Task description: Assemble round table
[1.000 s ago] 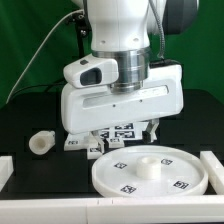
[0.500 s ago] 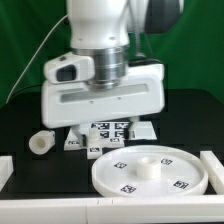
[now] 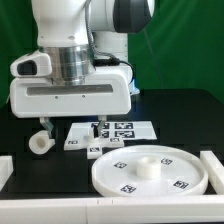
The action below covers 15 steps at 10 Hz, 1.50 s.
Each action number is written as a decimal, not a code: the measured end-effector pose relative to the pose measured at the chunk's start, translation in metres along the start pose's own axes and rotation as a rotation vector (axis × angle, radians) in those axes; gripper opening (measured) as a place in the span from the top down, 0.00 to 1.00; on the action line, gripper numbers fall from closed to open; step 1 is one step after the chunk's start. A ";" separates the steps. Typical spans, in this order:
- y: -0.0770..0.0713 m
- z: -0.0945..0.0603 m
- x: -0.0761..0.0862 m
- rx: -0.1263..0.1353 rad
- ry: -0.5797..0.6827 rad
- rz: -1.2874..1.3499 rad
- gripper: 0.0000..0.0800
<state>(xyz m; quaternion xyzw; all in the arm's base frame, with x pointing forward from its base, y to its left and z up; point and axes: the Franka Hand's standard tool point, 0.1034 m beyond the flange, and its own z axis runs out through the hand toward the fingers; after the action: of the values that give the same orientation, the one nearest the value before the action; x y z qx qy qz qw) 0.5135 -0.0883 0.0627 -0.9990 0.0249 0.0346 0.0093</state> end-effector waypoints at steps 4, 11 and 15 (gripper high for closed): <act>0.050 0.003 -0.023 0.025 -0.225 -0.047 0.19; 0.073 0.015 -0.041 0.074 -0.647 -0.050 0.19; 0.086 0.017 -0.040 0.031 -0.674 -0.026 0.19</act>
Offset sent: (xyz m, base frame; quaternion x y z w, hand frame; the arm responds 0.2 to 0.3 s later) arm -0.0275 -0.0813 0.0138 -0.0395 -0.2203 -0.0496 0.9734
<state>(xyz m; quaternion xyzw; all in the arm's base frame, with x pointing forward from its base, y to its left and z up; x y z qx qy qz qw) 0.4679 -0.1720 0.0467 -0.9314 0.0080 0.3625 0.0325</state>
